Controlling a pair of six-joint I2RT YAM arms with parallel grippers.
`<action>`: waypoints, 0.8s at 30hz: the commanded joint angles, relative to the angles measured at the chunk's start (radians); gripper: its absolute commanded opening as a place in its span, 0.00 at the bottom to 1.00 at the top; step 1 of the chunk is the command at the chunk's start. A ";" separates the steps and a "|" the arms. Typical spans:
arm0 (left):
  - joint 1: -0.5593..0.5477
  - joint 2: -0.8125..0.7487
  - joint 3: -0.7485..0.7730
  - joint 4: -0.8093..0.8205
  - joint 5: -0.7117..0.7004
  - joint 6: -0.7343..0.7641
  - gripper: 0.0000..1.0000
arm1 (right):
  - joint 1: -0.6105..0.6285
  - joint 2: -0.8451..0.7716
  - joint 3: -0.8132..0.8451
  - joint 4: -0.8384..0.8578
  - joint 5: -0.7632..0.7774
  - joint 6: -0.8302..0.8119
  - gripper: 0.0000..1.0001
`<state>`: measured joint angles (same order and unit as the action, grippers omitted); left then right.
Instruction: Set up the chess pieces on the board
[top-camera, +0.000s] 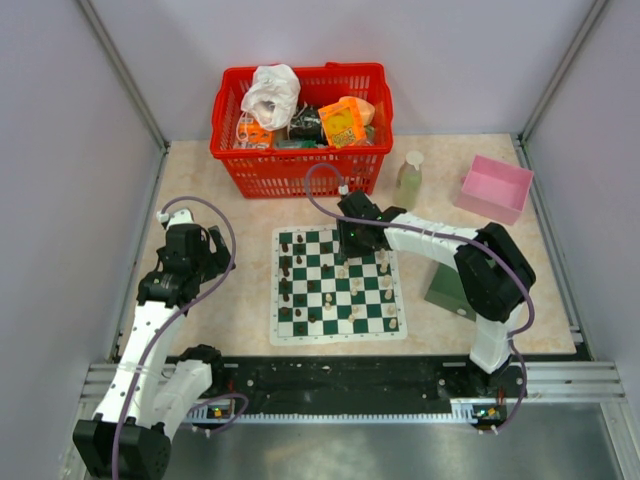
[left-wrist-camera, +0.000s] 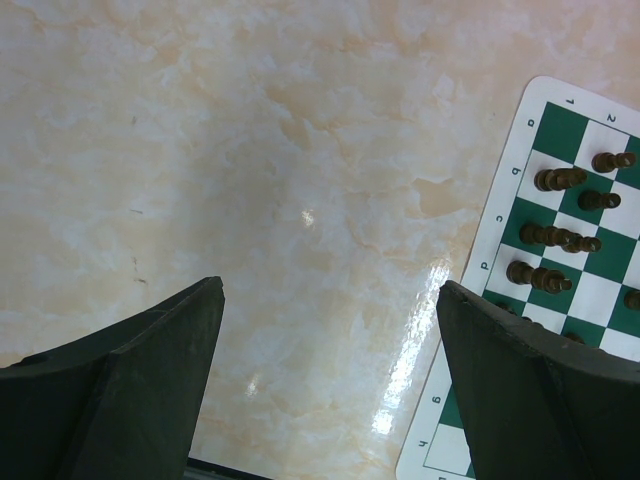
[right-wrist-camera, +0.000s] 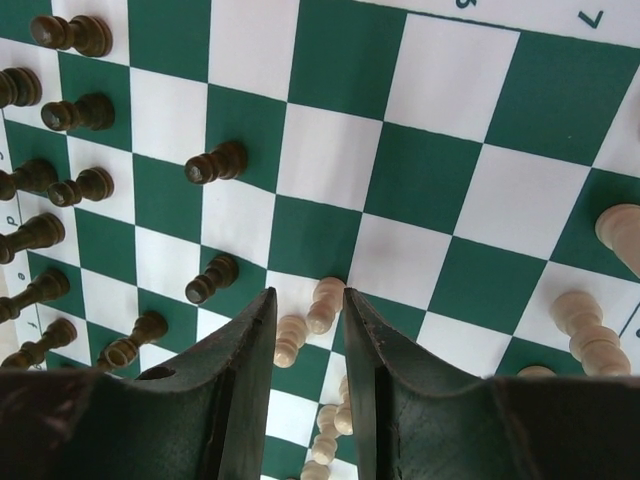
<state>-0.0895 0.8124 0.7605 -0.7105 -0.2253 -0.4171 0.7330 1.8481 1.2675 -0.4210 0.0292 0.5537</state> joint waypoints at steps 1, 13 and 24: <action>-0.001 0.001 -0.003 0.036 -0.008 0.005 0.93 | 0.006 -0.033 -0.011 0.008 0.003 0.006 0.33; -0.001 0.002 -0.003 0.034 -0.005 0.005 0.93 | 0.029 -0.016 0.000 -0.007 0.025 -0.005 0.28; -0.001 0.001 -0.003 0.032 -0.008 0.004 0.93 | 0.036 -0.001 0.017 -0.039 0.049 -0.012 0.27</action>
<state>-0.0895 0.8146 0.7601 -0.7109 -0.2253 -0.4171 0.7559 1.8481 1.2568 -0.4526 0.0540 0.5503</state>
